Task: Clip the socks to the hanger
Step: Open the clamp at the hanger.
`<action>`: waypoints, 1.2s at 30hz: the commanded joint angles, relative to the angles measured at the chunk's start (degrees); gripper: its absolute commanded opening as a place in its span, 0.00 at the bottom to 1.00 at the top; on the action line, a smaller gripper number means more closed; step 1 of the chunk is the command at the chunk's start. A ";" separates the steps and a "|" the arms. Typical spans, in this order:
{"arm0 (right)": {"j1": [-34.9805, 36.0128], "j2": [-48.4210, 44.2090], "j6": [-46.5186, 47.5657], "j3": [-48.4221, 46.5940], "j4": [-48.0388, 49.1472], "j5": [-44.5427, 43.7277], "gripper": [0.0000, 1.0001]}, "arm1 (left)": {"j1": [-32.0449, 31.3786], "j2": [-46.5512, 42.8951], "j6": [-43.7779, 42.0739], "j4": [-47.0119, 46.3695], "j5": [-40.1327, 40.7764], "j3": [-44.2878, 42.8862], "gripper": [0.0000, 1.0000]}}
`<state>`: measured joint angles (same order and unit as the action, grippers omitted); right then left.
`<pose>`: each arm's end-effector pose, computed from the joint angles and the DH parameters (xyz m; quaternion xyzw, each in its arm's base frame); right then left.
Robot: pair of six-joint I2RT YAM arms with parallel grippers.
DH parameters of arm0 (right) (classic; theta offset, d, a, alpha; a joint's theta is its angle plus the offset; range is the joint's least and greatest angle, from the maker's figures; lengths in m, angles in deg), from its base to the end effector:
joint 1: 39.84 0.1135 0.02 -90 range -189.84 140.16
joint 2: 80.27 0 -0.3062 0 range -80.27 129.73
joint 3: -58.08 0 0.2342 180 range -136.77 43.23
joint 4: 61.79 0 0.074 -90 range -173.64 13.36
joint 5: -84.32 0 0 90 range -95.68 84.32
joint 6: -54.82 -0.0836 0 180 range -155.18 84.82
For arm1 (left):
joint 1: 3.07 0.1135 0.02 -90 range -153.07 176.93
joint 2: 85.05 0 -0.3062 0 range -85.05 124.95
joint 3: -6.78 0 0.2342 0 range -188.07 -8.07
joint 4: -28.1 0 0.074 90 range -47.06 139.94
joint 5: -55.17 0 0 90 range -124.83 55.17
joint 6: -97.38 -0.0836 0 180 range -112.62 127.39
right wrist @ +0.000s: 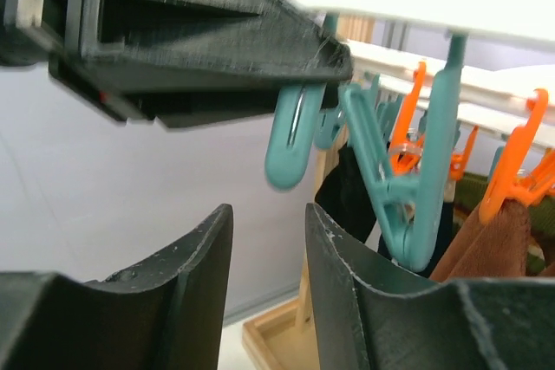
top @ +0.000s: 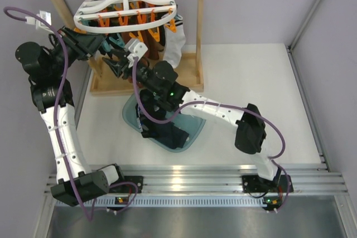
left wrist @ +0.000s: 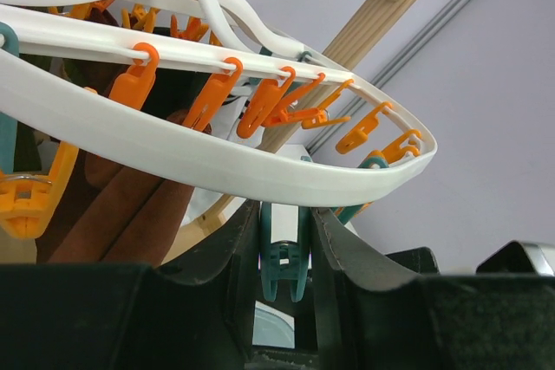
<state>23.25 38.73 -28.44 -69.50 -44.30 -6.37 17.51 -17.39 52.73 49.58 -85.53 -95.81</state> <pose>0.2460 0.4825 0.4855 -0.2988 0.4370 0.3978 0.7493 0.2278 0.0164 0.5603 -0.0226 0.6526 -0.4112 0.6361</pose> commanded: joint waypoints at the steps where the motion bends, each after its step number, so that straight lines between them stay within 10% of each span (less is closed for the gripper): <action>1: -0.51 0.61 -1.29 -6.09 2.03 -2.04 0.39 | -0.19 -2.18 0.01 -3.29 -1.07 0.64 0.00; 20: -1.57 5.80 -2.09 -15.24 -2.28 -0.45 0.39 | -0.19 -2.36 0.18 -3.29 -0.98 1.52 0.00; 27: -1.74 5.54 -1.82 -15.15 -2.02 -1.59 0.01 | -0.27 -2.71 -0.43 -1.98 -0.46 1.53 0.00; 36: -2.80 4.75 -4.63 -14.63 -1.49 -1.86 0.00 | -0.01 -3.58 -0.78 5.14 2.79 1.70 0.45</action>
<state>21.83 44.76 -31.67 -82.15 -47.47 -8.14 17.47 -18.77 51.68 52.68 -83.35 -94.24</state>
